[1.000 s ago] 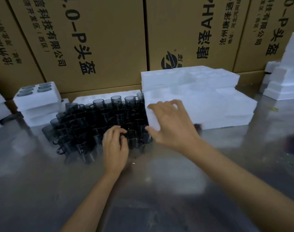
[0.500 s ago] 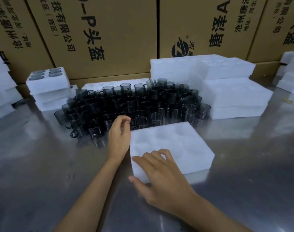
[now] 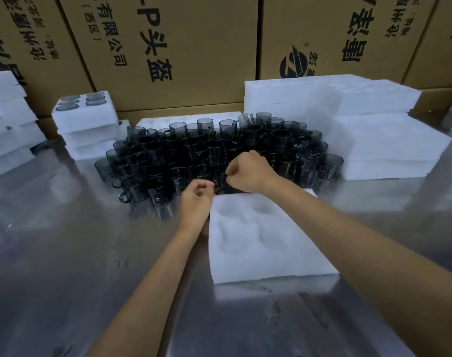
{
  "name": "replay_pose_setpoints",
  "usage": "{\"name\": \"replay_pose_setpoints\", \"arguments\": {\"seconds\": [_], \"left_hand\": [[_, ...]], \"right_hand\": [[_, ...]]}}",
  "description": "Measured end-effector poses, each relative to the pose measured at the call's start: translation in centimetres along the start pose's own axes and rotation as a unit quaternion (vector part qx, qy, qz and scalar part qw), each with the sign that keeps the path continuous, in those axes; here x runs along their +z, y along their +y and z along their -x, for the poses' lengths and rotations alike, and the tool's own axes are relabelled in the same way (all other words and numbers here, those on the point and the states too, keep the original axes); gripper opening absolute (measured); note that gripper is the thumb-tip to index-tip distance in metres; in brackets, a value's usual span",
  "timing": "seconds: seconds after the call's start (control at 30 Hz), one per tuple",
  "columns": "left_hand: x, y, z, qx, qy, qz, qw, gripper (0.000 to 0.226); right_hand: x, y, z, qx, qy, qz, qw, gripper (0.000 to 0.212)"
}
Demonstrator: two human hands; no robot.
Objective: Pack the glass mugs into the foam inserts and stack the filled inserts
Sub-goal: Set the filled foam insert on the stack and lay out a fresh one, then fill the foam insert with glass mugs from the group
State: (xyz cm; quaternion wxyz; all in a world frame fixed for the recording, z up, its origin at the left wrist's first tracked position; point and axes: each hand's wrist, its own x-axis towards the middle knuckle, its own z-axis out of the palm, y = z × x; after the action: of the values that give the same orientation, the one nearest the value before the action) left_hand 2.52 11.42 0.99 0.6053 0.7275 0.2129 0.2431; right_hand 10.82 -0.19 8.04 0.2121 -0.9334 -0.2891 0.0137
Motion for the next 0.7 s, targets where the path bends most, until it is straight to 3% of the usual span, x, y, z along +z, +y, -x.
{"name": "replay_pose_setpoints", "arguments": {"seconds": [0.07, 0.17, 0.3, 0.4, 0.57, 0.63, 0.7], "left_hand": [[-0.1, 0.1, 0.1, -0.003, 0.001, -0.008, 1.000, 0.014], [-0.3, 0.2, -0.1, -0.008, -0.004, -0.015, 1.000, 0.015], [-0.7, 0.3, -0.4, -0.012, -0.005, 0.018, 1.000, 0.014], [-1.4, 0.9, -0.7, 0.001, -0.012, 0.045, 0.999, 0.017], [-2.8, 2.8, -0.2, 0.091, -0.151, 0.062, 0.982, 0.064], [-3.0, 3.9, 0.6, 0.112, -0.178, 0.080, 0.974, 0.069], [-3.1, 4.8, 1.4, 0.136, -0.153, 0.069, 0.976, 0.063]], "right_hand": [[0.5, -0.6, -0.8, 0.036, -0.070, 0.021, 0.997, 0.020], [0.9, -1.0, -1.0, 0.048, -0.091, 0.023, 0.994, 0.014], [1.2, -0.9, 0.3, 0.018, -0.028, 0.024, 0.999, 0.008], [1.4, -0.1, 1.7, -0.061, 0.050, 0.004, 0.997, 0.009], [0.9, 0.7, 4.0, -0.193, 0.148, -0.060, 0.968, 0.021], [0.3, 0.6, 4.8, -0.215, 0.165, -0.112, 0.956, 0.026], [-0.4, 0.4, 5.8, -0.211, 0.182, -0.186, 0.942, 0.030]]}}
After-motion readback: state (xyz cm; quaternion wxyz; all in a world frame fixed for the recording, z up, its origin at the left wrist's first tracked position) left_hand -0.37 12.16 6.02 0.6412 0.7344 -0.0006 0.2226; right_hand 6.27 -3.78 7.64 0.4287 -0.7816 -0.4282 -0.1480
